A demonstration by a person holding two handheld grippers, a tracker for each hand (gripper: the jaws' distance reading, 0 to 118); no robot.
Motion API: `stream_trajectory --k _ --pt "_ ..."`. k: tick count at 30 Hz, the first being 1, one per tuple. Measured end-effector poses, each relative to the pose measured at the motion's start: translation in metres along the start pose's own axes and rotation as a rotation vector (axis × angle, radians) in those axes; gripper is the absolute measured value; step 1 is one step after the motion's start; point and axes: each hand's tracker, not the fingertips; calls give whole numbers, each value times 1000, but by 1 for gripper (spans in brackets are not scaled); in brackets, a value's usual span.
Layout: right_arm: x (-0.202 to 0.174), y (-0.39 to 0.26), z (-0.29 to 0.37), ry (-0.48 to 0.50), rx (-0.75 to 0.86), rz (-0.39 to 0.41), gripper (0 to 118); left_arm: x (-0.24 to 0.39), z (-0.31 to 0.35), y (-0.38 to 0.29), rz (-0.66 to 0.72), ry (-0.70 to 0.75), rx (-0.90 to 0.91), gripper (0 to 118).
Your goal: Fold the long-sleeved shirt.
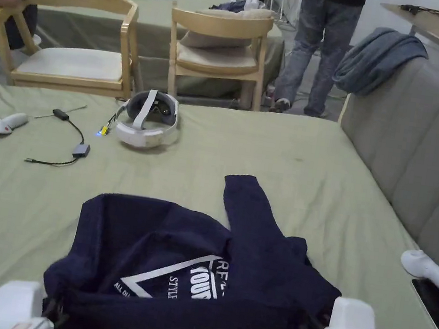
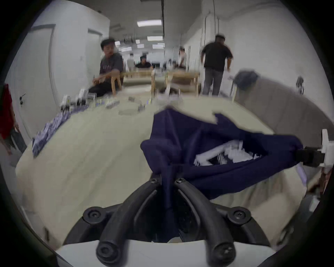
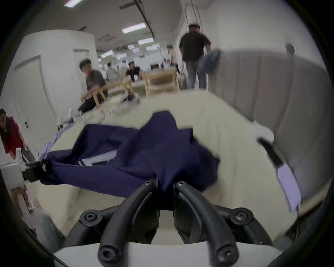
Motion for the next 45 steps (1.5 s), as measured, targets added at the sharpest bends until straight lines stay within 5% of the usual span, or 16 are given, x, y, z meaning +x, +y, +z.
stream_trajectory --k 8,9,10,12,15,16,17,19,20,25,28,30,34,41,43,45 --pt "-2 -56 -34 -70 -264 6 13 -4 -30 -48 14 -2 -166 26" --pt "-2 -51 -26 -67 -237 8 23 -4 -26 -45 15 -1 -167 47" --pt "-1 -45 -12 -64 -205 -12 60 -7 -21 -40 22 10 -168 86" --pt "4 -37 8 -32 -165 -45 118 -16 -7 -31 50 -1 -130 110" --pt "16 -32 29 -11 -50 -70 97 -20 17 -22 83 -33 -39 105" --pt "18 -30 32 -17 -71 -79 56 -22 21 -18 83 -26 -42 99" --pt "19 -26 34 -20 -85 -90 8 -18 24 -13 84 -19 -38 83" --pt "23 -24 38 -39 -94 -105 0 -20 31 -9 81 -22 39 5" --pt "23 -25 41 -49 -86 -102 0 -20 29 -8 69 -8 31 3" --pt "26 -29 38 -36 -105 -113 0 -22 15 -6 111 -15 12 8" --pt "23 -29 39 -40 -113 -94 0 -18 -4 8 82 -34 -26 67" --pt "21 -26 39 -28 -103 -84 0 -21 -22 27 60 -56 -34 83" --pt "15 -18 26 -57 -95 -48 111 -13 -64 80 13 -50 3 94" --pt "17 -17 -35 -86 -169 -15 74 -1 -151 141 -58 -64 -57 94" --pt "19 -21 -51 -66 -176 -7 19 1 -173 150 -83 -62 -104 94" --pt "17 -24 -61 -58 -181 -20 12 1 -188 155 -84 -53 -123 94"
